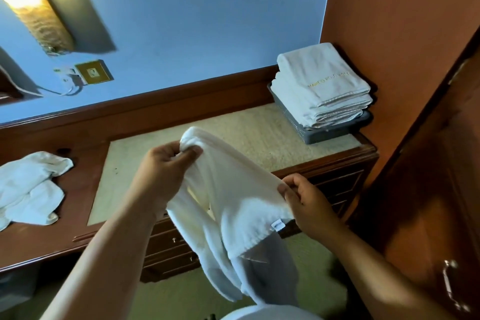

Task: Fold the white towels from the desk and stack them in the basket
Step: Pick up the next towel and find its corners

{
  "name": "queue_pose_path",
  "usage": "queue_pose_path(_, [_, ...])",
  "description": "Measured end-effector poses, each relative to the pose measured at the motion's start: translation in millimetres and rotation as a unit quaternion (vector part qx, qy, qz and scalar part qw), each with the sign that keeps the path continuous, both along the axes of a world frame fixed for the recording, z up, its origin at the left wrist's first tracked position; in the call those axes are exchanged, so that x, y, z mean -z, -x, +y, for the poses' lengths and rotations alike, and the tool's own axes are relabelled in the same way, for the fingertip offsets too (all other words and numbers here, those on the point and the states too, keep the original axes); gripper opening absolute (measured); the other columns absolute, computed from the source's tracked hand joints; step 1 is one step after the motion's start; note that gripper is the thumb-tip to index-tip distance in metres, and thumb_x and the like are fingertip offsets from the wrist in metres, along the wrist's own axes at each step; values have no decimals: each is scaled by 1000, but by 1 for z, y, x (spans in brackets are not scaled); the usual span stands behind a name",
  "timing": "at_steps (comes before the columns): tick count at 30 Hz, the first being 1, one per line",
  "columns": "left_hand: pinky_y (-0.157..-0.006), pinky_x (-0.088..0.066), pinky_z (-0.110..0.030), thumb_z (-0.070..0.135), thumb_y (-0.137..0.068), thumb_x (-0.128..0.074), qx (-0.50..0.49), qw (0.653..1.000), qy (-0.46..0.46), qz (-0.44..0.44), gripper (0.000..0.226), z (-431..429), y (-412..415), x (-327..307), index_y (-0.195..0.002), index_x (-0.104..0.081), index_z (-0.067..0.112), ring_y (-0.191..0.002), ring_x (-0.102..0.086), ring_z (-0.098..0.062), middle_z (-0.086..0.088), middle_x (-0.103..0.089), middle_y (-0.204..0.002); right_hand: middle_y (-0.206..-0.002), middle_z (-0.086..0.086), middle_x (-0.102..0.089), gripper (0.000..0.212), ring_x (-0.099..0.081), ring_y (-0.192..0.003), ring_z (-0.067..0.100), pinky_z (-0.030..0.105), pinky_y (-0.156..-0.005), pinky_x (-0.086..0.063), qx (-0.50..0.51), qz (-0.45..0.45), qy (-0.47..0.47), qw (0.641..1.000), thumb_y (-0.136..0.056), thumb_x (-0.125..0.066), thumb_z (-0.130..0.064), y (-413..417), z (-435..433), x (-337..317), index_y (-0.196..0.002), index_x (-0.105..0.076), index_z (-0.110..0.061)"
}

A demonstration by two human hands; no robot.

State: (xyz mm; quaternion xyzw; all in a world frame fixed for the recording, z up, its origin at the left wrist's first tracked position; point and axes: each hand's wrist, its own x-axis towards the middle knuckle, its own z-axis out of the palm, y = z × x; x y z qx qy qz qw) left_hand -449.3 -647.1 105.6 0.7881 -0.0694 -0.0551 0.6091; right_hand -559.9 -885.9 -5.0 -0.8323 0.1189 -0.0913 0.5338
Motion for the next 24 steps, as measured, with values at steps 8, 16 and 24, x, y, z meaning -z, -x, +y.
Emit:
queue_pose_path(8, [-62,-56,-35,22,-99,-62,-32,987,132,87,12,-7,-8,6,-97,-70,14,-68,-68,-23,-10,-73,-81,-95,-8,-63,32,-67,-75,13,31,-67,-56,-139,1,32,990,-98,-61,-26,23,-12,-12,-113,-50,-52])
queue_pose_path(16, [-62,-43,-41,31,-93,-66,99,995,8,28,14,-23,4,31,-93,-69,18,-68,-53,-30,-23,-67,-81,-78,-11,-65,27,-62,-60,10,22,-59,-51,-218,-154,-157,951,-94,-58,-10,37,7,-88,-92,-76,-30])
queue_pose_path(24, [-54,-41,-34,18,-102,-54,158,984,55,-63,27,-21,20,20,-126,-57,31,-61,-48,-29,-13,-62,-77,-101,1,-71,42,-71,-92,16,26,-83,-55,-330,-150,-257,896,-88,-52,16,41,15,-132,-121,-68,-5])
